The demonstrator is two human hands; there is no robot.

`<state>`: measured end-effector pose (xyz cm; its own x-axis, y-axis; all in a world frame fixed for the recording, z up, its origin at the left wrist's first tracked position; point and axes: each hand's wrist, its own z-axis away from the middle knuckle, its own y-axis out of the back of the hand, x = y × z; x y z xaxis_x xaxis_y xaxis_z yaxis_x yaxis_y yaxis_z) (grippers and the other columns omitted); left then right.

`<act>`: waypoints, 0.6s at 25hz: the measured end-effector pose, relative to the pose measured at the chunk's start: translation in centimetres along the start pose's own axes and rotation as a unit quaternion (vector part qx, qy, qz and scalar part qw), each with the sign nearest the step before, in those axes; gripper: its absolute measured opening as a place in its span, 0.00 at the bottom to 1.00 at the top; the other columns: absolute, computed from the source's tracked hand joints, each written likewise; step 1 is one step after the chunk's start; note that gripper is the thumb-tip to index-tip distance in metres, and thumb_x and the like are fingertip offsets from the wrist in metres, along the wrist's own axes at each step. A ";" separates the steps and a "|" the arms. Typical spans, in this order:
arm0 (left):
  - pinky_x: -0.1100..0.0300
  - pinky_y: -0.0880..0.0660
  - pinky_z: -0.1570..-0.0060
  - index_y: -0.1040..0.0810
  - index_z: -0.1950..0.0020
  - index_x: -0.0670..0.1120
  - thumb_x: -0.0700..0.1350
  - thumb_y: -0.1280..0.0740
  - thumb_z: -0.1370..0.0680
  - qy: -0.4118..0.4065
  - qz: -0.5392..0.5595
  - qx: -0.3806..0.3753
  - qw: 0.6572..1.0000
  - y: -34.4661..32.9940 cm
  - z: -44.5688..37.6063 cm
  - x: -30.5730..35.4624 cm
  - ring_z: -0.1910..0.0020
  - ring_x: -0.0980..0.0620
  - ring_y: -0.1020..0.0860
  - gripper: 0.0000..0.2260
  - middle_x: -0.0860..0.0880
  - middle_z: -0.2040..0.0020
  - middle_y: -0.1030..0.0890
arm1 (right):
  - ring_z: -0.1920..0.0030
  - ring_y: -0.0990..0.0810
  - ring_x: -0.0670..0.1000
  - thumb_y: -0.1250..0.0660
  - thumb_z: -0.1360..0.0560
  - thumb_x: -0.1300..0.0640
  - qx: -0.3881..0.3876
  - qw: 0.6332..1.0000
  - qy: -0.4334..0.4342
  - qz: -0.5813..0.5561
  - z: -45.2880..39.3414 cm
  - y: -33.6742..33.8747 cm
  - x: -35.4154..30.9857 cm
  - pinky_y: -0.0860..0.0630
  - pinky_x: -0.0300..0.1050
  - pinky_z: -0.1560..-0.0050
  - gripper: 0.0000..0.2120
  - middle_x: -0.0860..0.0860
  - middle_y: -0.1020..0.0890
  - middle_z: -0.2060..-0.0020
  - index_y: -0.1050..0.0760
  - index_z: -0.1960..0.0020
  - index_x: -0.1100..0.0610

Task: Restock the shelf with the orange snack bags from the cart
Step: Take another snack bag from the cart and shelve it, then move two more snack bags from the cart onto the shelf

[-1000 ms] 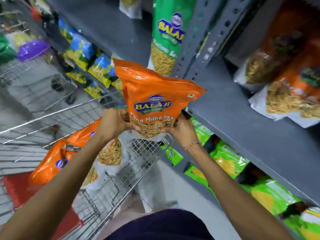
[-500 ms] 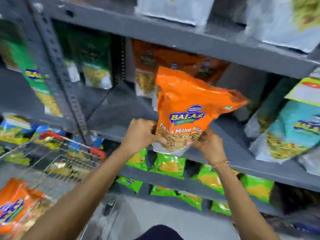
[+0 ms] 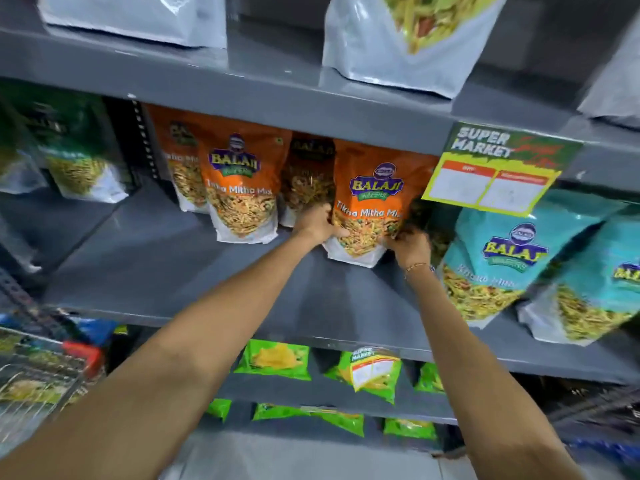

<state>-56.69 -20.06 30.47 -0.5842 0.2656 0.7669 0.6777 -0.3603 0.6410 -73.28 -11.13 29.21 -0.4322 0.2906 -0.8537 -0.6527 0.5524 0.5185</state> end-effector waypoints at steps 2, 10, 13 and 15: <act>0.57 0.26 0.53 0.20 0.49 0.42 0.47 0.24 0.36 0.015 0.014 -0.006 1.000 -1.0 -1.1 -0.8 0.50 0.45 0.19 0.19 0.43 0.48 0.16 | 0.47 0.20 0.59 0.25 0.35 0.61 -0.018 1.000 -0.006 0.007 -1.0 -0.7 0.6 0.26 0.49 0.50 0.21 0.63 0.19 0.46 0.25 0.46 0.69; 0.55 0.29 0.36 0.30 0.36 0.35 0.35 0.32 0.28 -0.008 0.118 0.003 0.993 -1.0 0.6 -2.8 0.38 0.42 0.24 0.21 0.38 0.36 0.24 | 0.45 0.21 0.62 0.32 0.29 0.61 0.134 0.990 -0.011 0.033 2.0 -2.9 -0.5 0.26 0.50 0.46 0.19 0.64 0.20 0.45 0.30 0.42 0.69; 0.73 0.27 0.50 0.23 0.42 0.37 0.38 0.34 0.26 -0.027 0.138 0.068 0.988 2.2 3.4 -5.0 0.46 0.48 0.20 0.13 0.40 0.43 0.19 | 0.54 0.23 0.53 0.37 0.29 0.68 0.127 0.987 0.074 -0.059 6.1 -7.4 -4.6 0.26 0.44 0.50 0.14 0.56 0.22 0.54 0.30 0.44 0.68; 0.73 0.27 0.55 0.20 0.48 0.40 0.41 0.34 0.26 -0.014 0.157 0.128 0.979 5.5 6.6 -7.8 0.49 0.50 0.19 0.09 0.43 0.49 0.16 | 0.60 0.25 0.46 0.39 0.29 0.70 0.015 0.993 0.093 -0.073 8.6 -11.8 -7.1 0.28 0.29 0.61 0.10 0.51 0.23 0.60 0.26 0.48 0.65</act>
<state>-45.47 -18.25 28.27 -0.3202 0.2028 0.9254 0.9136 -0.1924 0.3582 -57.16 -12.94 28.73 -0.4425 0.0581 -0.8949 -0.6997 0.6018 0.3851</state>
